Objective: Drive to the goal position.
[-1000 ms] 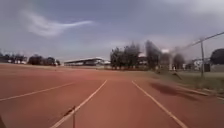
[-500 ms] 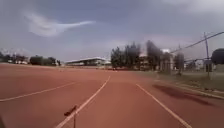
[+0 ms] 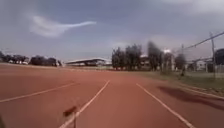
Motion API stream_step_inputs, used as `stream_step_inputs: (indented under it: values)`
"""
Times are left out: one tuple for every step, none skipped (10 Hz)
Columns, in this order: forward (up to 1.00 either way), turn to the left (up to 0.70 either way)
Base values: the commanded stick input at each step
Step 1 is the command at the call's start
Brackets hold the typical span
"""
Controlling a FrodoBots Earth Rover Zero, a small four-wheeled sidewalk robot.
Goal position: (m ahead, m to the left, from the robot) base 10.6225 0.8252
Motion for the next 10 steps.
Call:
stream_step_inputs:
  values:
    - [0.70,0.00]
    - [0.70,0.00]
    - [0.70,0.00]
    - [0.70,0.00]
    - [0.70,-0.01]
    - [0.70,-0.19]
    - [0.70,-0.35]
    - [0.70,-0.35]
    - [0.70,-0.35]
    - [0.70,-0.20]
